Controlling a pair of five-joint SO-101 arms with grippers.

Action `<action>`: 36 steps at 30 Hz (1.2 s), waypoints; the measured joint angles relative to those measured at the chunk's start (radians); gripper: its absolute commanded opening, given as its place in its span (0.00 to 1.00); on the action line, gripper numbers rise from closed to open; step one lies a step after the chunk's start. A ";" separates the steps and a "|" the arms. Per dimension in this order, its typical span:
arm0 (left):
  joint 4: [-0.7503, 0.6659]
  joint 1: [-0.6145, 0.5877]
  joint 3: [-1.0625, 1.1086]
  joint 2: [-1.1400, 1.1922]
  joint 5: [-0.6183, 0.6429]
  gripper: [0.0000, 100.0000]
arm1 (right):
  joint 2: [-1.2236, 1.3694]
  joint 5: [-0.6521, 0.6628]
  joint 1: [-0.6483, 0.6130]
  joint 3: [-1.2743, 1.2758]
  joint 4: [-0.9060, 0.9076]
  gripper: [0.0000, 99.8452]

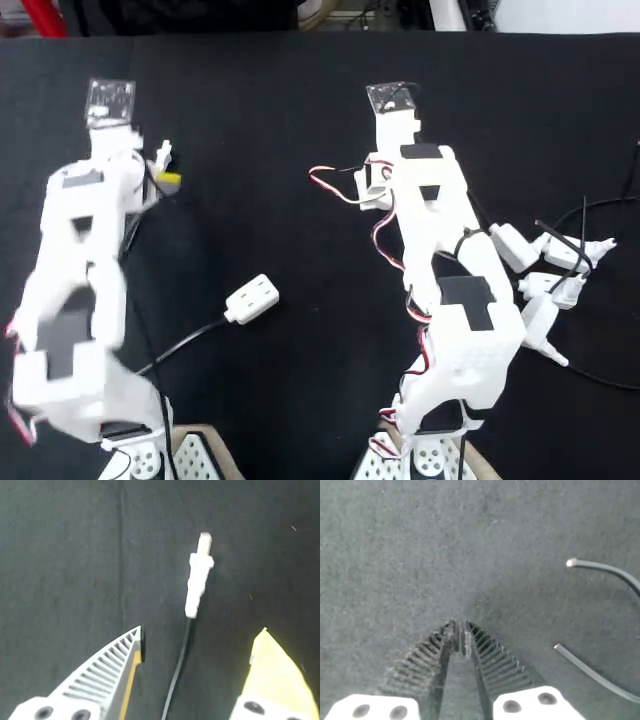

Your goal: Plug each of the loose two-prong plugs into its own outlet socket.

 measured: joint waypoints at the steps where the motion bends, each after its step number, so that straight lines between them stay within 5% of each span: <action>1: 0.018 0.000 -0.072 0.066 0.000 0.34 | 0.000 0.000 0.000 0.000 0.000 0.01; 7: 0.192 0.000 -0.489 0.382 0.000 0.33 | 0.000 0.000 0.000 0.000 0.000 0.01; 18: 0.713 0.026 -1.143 0.773 0.005 0.04 | 0.000 0.000 0.000 0.000 0.000 0.01; 27: 1.073 0.103 -1.580 0.850 0.005 0.03 | 0.000 0.000 0.000 0.000 0.000 0.01; 32: 1.120 0.163 -1.628 0.853 0.005 0.03 | 0.000 0.000 0.000 0.000 0.003 0.01; 36: 1.125 0.244 -1.468 0.786 -0.044 0.03 | 0.000 0.002 0.034 0.000 0.008 0.01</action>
